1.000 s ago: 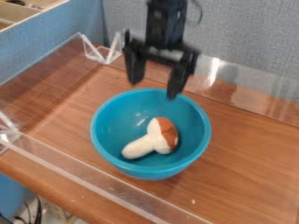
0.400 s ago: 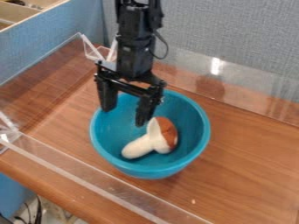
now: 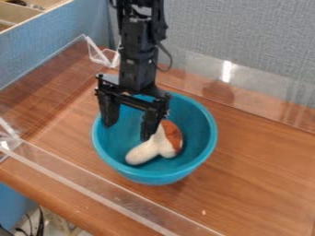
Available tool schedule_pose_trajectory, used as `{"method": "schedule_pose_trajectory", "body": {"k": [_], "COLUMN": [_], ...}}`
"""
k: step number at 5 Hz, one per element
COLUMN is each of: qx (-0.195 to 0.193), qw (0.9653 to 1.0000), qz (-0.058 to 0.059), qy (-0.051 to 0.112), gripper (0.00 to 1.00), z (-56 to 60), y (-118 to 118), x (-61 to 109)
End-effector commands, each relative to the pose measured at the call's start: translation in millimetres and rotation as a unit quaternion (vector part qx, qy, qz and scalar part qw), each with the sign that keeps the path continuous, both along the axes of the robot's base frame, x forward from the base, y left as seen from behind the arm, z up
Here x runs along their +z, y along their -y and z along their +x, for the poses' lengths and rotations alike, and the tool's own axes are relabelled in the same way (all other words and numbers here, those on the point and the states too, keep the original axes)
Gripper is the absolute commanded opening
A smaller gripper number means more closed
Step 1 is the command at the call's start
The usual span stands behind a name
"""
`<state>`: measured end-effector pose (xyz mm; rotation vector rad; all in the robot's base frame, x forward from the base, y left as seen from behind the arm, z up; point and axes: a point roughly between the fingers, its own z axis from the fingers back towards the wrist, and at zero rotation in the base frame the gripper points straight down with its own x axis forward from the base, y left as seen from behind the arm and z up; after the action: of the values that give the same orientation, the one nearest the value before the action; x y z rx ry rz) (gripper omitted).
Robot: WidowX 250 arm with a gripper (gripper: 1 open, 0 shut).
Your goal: Remove the mushroom from inside the blue bowl and put it on the table
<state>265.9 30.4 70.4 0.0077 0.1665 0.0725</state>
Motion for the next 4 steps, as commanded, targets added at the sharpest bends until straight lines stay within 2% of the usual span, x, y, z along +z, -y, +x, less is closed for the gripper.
{"method": "schedule_pose_trajectory", "body": {"k": [1, 2, 4], "qx": [-0.004, -0.004, 0.008], "qw": [0.9999, 0.9999, 0.9998], "qz": [0.003, 0.002, 0.001], "qy": [0.014, 0.015, 0.019], "gripper": [1.00, 1.00, 1.00], "z": [3.0, 3.2, 13.5], "y": [7, 14, 12], "x": [-2.6, -10.8, 14.0]}}
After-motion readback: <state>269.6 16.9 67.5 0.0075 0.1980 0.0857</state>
